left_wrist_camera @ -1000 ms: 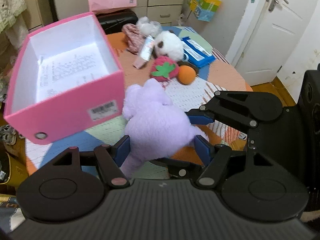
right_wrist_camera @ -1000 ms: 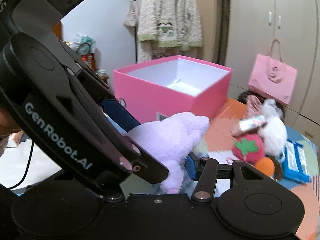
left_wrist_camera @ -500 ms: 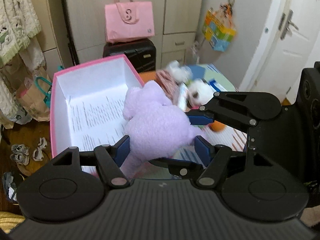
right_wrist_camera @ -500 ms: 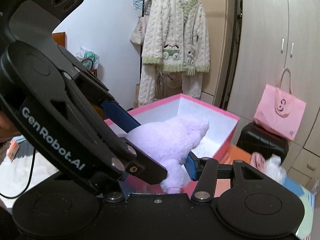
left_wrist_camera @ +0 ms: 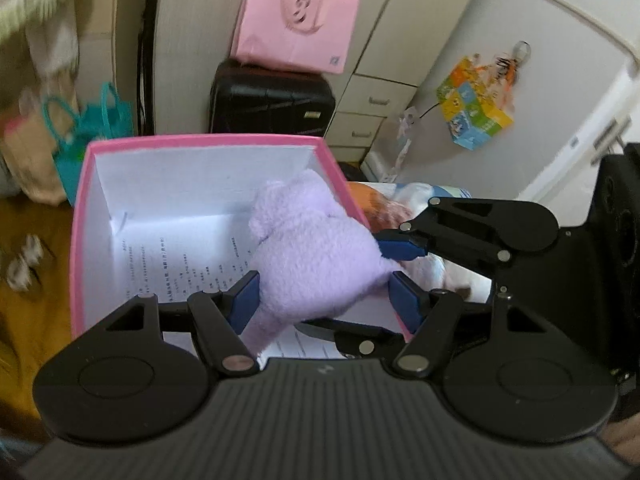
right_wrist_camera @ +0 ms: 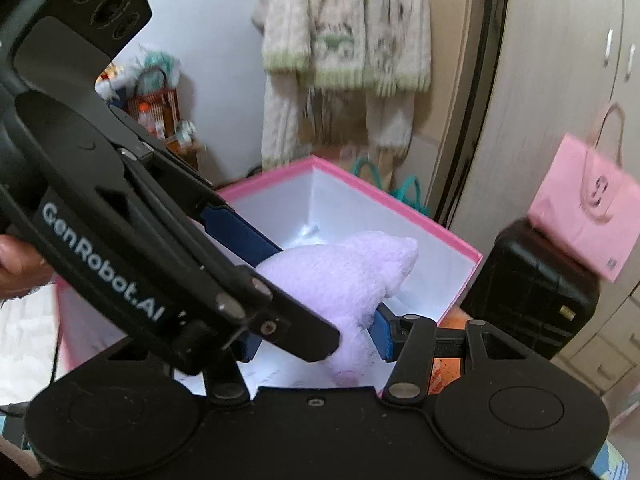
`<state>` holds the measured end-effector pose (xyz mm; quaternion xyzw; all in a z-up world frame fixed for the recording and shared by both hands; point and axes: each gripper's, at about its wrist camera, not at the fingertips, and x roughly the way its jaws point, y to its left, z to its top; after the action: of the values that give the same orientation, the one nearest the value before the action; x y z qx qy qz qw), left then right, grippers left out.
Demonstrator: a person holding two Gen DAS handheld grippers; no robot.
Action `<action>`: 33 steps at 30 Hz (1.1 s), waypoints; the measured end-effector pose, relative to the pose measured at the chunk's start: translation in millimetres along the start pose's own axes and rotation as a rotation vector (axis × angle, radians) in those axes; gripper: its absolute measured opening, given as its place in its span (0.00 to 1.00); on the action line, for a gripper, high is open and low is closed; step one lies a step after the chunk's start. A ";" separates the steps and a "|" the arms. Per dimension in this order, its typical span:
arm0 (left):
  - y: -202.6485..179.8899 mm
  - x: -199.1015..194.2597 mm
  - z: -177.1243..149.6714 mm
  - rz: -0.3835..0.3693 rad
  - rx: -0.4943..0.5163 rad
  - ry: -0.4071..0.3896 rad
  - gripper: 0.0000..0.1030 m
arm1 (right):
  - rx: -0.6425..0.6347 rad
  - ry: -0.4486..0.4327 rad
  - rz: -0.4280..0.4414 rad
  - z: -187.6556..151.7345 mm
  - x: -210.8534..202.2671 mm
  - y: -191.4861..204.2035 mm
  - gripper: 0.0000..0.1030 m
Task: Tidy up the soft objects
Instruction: 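Lower the lilac plush into the pink box and open the left tool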
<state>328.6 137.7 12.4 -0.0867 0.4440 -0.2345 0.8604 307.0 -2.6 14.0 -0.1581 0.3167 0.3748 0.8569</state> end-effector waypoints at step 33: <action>-4.9 -31.9 -13.9 0.069 0.090 -0.094 0.70 | -0.096 0.034 -0.065 -7.5 -13.5 4.0 0.58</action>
<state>300.0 149.6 28.9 -0.0436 0.3948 -0.2200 0.8910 293.9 -11.0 17.2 -0.2154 0.3078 0.3587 0.8545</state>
